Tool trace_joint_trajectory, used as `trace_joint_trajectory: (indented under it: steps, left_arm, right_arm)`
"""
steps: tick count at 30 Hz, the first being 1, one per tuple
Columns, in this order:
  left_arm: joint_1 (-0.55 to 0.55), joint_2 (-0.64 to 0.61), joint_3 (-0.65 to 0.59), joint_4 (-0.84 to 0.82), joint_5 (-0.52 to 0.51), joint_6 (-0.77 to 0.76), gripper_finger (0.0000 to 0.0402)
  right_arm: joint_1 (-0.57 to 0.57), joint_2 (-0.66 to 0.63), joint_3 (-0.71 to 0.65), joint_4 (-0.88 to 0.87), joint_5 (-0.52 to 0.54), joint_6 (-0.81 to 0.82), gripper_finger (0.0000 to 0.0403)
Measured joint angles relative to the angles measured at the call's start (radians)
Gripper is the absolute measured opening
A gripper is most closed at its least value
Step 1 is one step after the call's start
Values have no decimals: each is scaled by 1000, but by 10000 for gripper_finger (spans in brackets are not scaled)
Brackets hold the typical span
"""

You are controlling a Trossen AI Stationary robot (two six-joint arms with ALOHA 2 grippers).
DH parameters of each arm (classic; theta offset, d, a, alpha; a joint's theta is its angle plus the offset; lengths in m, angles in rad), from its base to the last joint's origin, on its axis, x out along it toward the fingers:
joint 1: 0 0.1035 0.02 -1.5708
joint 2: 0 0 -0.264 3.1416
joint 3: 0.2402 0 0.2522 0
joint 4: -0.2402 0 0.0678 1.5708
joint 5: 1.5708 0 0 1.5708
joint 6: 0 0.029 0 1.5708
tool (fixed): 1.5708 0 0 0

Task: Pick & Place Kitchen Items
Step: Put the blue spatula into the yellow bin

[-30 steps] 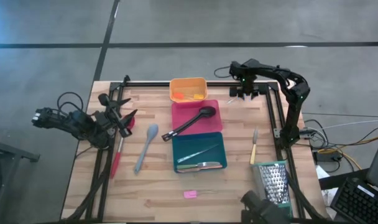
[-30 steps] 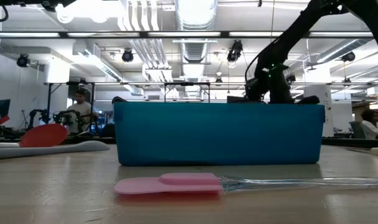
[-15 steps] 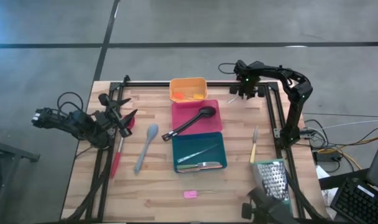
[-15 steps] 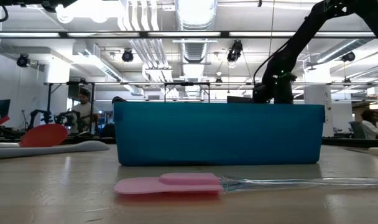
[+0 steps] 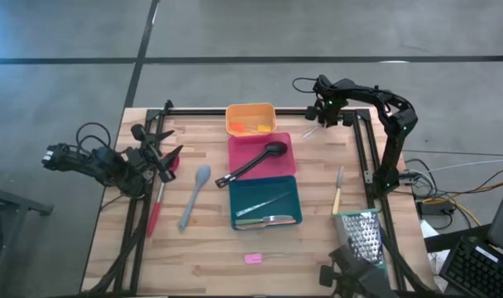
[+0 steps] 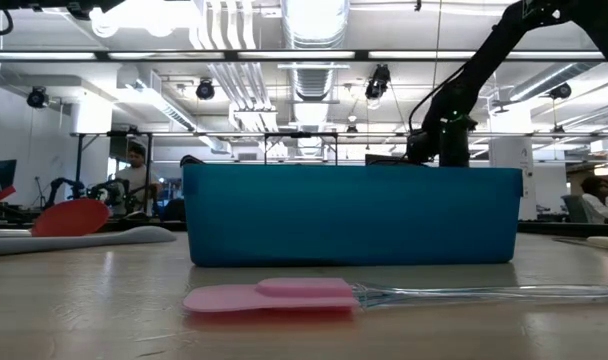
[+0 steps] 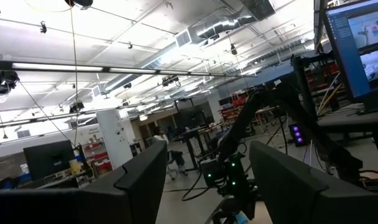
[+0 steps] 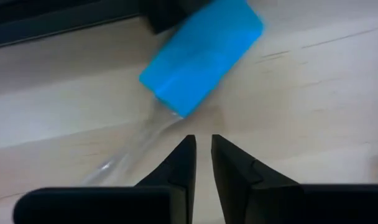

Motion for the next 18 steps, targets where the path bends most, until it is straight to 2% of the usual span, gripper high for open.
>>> trace_joint_trajectory:
  steps: [7,18]
  left_arm:
    - [0,0,0,0,-3,0,234]
    - [0,0,0,-5,-45,8,234]
  right_arm:
    - [25,0,1,158,10,61,67]
    - [19,-5,1,157,8,154,140]
